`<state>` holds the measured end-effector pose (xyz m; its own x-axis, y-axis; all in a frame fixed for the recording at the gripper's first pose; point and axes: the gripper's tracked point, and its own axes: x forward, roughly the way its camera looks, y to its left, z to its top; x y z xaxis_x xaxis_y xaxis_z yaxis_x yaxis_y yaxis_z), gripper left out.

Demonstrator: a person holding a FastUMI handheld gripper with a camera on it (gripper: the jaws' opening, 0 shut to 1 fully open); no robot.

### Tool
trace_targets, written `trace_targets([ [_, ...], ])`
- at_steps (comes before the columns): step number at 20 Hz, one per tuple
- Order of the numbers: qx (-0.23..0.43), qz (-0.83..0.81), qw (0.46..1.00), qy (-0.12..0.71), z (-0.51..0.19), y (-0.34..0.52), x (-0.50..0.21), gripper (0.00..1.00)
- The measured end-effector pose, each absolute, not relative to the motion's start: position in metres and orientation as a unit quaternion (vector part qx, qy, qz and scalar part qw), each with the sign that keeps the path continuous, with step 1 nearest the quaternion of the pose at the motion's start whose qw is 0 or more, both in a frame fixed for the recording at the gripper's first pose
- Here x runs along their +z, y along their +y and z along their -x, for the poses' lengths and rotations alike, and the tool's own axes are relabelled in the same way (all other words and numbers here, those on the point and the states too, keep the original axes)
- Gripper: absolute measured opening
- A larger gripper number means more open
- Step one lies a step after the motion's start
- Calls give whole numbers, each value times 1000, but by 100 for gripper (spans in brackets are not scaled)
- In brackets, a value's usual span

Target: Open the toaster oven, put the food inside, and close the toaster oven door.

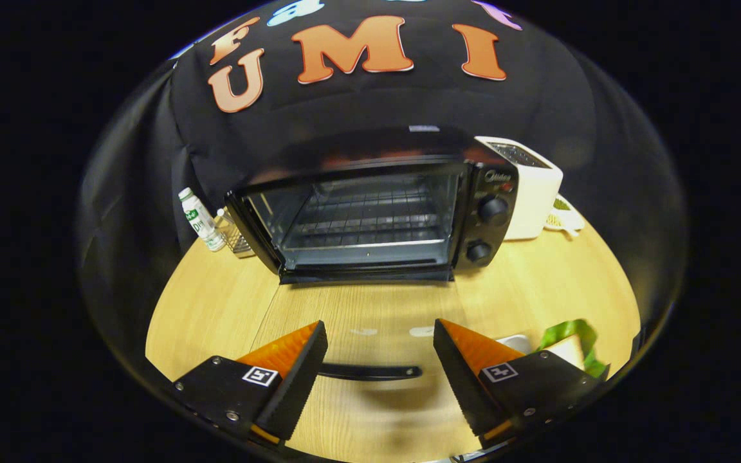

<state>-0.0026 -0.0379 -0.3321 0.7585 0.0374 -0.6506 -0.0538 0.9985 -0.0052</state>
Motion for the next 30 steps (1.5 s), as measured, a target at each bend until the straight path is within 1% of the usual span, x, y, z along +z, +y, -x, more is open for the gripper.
trace_targets([
  [4,50,35,931,361,20,-93,-293,99],
  [9,52,14,904,424,42,-181,-285,99],
  [15,92,-65,844,524,64,-224,-335,99],
  [19,115,-93,813,563,62,-224,-373,99],
  [22,134,-81,799,581,64,-224,-387,99],
  [24,145,-85,792,586,65,-220,-385,92],
  [25,147,-84,788,592,67,-219,-386,80],
  [26,149,-85,784,596,68,-217,-386,72],
  [27,147,-89,783,598,68,-215,-384,56],
  [30,138,-104,785,595,67,-209,-373,35],
])
